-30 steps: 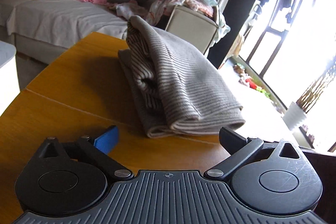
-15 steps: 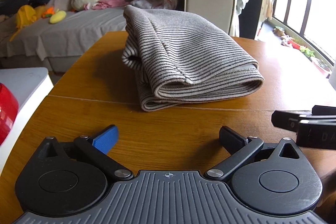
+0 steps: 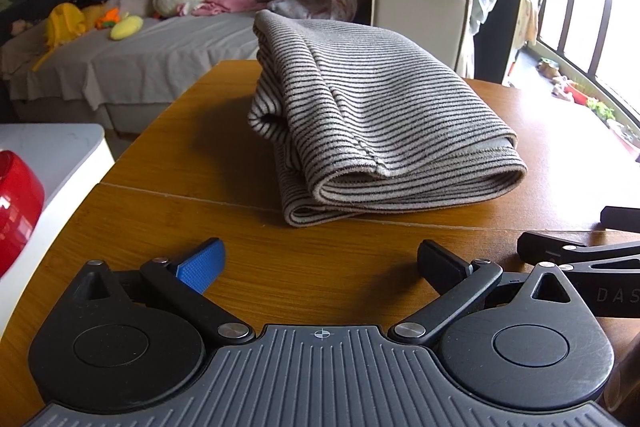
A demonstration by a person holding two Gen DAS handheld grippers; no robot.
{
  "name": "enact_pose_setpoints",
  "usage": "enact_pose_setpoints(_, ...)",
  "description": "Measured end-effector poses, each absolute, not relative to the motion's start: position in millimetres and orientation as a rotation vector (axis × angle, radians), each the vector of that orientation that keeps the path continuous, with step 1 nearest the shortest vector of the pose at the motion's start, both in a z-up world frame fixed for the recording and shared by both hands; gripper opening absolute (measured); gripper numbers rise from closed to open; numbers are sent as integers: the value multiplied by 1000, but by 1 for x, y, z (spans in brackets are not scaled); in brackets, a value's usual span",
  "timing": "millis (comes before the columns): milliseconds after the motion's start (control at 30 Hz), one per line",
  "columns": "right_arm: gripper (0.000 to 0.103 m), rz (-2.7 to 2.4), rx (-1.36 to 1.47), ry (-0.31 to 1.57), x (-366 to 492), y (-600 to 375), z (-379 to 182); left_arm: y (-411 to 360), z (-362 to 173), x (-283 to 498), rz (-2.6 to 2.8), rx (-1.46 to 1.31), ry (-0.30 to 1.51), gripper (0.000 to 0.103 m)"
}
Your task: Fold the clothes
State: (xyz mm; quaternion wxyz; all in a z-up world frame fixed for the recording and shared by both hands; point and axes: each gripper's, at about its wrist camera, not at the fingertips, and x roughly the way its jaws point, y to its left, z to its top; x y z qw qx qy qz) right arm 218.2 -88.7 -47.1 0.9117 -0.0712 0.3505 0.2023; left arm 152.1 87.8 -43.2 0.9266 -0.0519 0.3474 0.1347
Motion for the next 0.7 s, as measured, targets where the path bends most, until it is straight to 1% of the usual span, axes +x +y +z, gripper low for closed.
enact_pose_setpoints(700,103,414,-145,722,218,-89,-47,88,-44,150,264,-105,711,103)
